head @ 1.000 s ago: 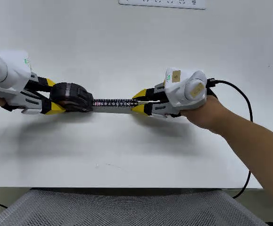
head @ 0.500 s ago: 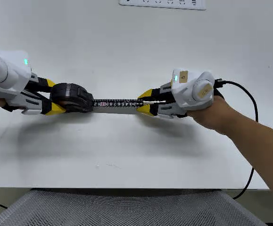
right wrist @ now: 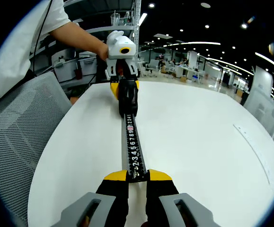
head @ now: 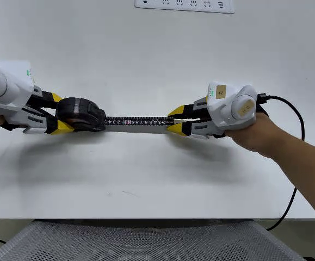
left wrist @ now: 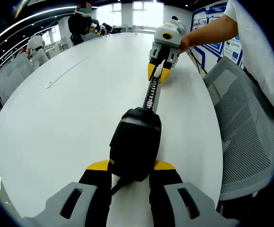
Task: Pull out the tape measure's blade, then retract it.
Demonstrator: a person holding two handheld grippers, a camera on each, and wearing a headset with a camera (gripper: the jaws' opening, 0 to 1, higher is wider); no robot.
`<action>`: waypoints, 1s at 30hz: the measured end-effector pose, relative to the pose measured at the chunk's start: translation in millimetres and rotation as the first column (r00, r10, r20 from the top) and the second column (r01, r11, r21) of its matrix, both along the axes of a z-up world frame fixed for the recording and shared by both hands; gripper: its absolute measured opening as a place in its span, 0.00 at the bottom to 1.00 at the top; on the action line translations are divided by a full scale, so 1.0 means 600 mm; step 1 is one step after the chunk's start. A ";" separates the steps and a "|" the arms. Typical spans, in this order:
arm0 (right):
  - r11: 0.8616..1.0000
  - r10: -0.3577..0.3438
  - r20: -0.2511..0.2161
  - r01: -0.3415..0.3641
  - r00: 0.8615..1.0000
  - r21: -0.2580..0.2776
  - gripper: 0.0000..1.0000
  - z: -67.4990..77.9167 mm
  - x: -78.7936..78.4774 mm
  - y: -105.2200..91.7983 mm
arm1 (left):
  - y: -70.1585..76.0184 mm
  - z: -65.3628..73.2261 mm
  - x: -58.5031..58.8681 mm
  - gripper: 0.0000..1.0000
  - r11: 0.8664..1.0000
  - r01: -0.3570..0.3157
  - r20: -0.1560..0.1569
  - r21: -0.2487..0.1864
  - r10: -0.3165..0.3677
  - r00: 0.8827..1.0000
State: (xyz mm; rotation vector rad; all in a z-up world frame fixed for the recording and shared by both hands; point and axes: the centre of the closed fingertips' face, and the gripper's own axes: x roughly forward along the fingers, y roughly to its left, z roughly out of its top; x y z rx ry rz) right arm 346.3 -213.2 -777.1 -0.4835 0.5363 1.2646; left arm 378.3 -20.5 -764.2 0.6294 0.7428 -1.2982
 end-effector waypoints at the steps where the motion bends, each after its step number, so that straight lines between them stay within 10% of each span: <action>1: 1.000 -0.001 0.000 0.001 1.000 -0.002 0.09 0.000 0.000 -0.002 | 0.000 0.000 0.000 0.25 1.000 0.000 0.000 -0.001 0.000 1.000; 30: 0.996 -0.037 -0.014 0.035 0.999 -0.079 0.09 -0.014 -0.012 -0.091 | 0.000 -0.002 0.002 0.25 1.000 0.004 -0.002 -0.002 -0.004 1.000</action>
